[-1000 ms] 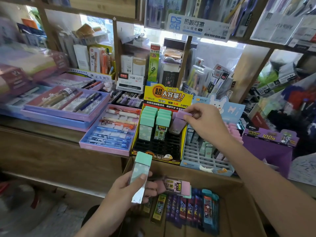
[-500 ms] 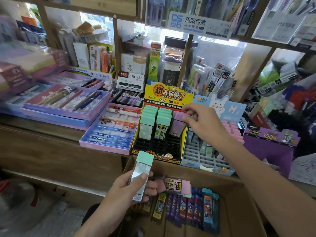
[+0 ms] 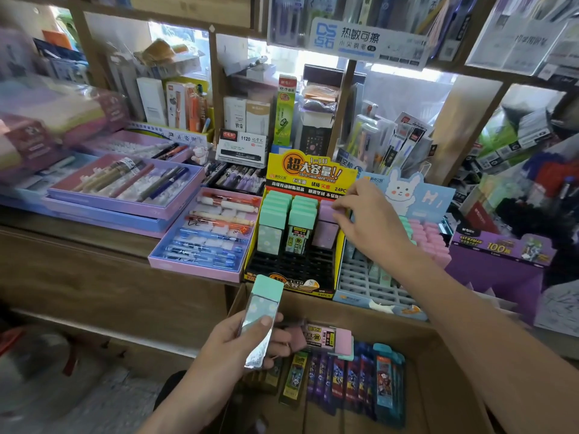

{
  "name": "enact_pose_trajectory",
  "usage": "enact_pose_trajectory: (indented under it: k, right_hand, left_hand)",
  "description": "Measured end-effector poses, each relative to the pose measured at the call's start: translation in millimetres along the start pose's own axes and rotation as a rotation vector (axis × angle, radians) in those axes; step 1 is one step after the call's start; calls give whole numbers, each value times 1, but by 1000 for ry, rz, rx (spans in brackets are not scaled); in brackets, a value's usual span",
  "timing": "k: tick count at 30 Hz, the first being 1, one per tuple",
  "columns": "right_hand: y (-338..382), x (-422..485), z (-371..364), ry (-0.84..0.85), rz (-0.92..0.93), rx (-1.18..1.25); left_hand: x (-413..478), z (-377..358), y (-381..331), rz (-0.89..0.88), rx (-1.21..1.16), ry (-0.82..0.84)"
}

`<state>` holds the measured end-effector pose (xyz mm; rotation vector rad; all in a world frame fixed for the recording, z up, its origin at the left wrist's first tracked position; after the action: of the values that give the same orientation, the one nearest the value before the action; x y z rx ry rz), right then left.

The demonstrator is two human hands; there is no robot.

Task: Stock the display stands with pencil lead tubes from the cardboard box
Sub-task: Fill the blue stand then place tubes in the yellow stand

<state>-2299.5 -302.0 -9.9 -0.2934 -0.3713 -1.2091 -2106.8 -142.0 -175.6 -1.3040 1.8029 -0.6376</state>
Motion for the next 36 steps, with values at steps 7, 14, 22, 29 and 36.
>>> enact_pose_trajectory:
  k: [7, 14, 22, 29, 36]
  right_hand:
    - [10, -16, 11, -49, -17, 135]
    - [51, -68, -19, 241, -156, 726]
    - [80, -92, -46, 436, -208, 1013]
    - [65, -81, -37, 369, -244, 1041]
    - [44, -58, -17, 244, -267, 1018]
  left_hand:
    - [-3, -3, -3, -23, -6, -1]
    - [-3, -4, -7, -63, 0, -4]
    - [-3, -5, -6, -42, 93, 58]
    - [-2, -7, 4, 31, 302, 124]
    - [-18, -10, 26, 316, 877, 120]
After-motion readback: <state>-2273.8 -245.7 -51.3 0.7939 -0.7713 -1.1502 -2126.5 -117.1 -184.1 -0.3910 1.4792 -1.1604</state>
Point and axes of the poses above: each hand's wrist, its own x-axis towards the middle knuckle, its own z-axis out of the back of the hand, y = z × x, the point moved 7 cm from there along x, towards the middle knuckle, and after that the axes turned 14 degrees about -x, right-handed, at the moved point
